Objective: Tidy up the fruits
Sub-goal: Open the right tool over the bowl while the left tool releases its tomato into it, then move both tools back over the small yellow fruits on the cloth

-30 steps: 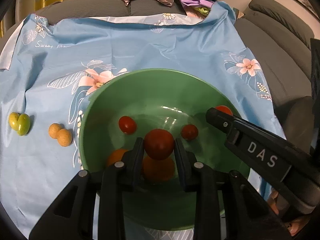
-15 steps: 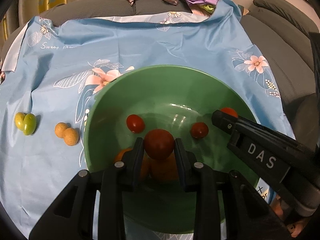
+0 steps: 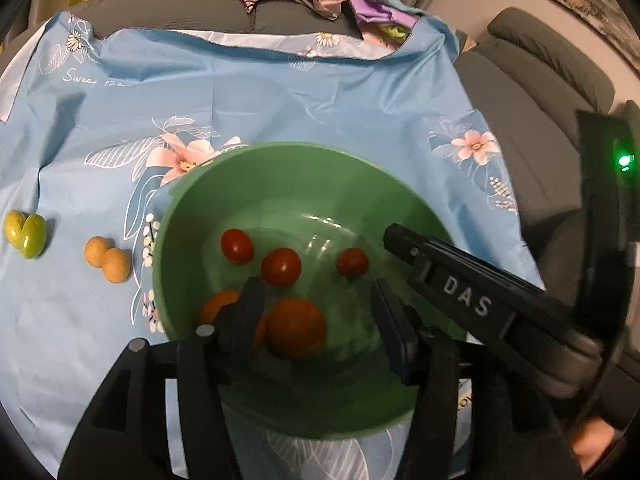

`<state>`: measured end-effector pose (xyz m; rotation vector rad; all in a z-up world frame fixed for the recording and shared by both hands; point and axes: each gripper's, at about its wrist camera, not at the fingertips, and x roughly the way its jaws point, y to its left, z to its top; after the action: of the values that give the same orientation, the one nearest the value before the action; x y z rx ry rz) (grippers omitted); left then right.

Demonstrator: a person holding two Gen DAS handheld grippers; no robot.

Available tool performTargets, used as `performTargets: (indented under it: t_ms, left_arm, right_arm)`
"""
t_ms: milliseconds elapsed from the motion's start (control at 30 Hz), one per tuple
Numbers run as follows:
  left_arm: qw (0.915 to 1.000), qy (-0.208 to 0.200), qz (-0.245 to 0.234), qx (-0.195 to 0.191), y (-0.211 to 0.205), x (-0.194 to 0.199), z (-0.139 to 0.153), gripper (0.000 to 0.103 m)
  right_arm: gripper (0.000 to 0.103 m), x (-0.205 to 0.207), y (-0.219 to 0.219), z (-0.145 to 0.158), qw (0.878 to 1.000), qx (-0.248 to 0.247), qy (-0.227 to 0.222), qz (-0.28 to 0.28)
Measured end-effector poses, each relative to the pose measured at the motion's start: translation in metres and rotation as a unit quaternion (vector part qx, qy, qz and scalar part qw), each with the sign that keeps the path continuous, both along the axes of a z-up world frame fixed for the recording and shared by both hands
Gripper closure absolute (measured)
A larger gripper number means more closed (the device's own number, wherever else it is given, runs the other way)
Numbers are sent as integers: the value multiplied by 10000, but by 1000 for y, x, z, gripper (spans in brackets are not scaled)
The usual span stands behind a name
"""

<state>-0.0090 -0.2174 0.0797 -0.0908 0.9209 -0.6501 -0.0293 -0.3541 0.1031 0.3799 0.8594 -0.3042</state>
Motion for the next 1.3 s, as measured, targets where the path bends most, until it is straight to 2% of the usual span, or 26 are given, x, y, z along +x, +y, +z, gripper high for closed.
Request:
performTargets:
  t_ms: [67,167,367,533,667,700,767,833,867,967,1000,1133,1233,1300]
  left_arm:
    - [10000,-35,44,-64,8,-3,5,46]
    - [9998,-79,162,-110,23,-7,13,41]
    - [9974,-290,565,-333,80,-11,37,27]
    - [9910,-524,1227,-68,147,-3,49,20]
    - [9807,-669,1777,471,199,8,40,20]
    - [9769,-618,1976,538,214,12,34,20]
    - [9723,-457,2251,439,236,15,22,21]
    - [9736,-160,2230,453,248,22,10,25]
    - [9741,-63,2222,415,251,25,6,30]
    - [9705,108,2402,156,267,30,-1,33]
    - [9707,161,2396,101,269,31,-1,38]
    - [9711,304,2367,-72,278,34,-4,46]
    - [9704,374,2383,-102,283,37,-6,51]
    - [9705,497,2348,-238,289,40,-9,51]
  right_arm:
    - [63,-2,0,3,10000,-14,-76,-8]
    - [58,-3,3,6,9998,-81,-179,38]
    - [56,-1,16,13,9989,-234,-318,240]
    - [56,0,30,20,9976,-300,-458,413]
    - [56,1,54,26,9941,-223,-608,870]
    - [56,1,62,29,9925,-203,-659,1009]
    - [56,2,82,33,9878,-252,-775,1326]
    - [56,5,103,34,9827,-273,-797,1652]
    - [56,7,115,34,9789,-213,-793,1870]
    - [56,13,150,31,9658,7,-792,2470]
    - [56,16,159,30,9624,0,-752,2609]
    - [56,47,207,11,9540,-377,-136,2972]
    - [56,82,221,-7,9505,-325,405,3062]
    - [56,99,223,-16,9515,-616,628,2949]
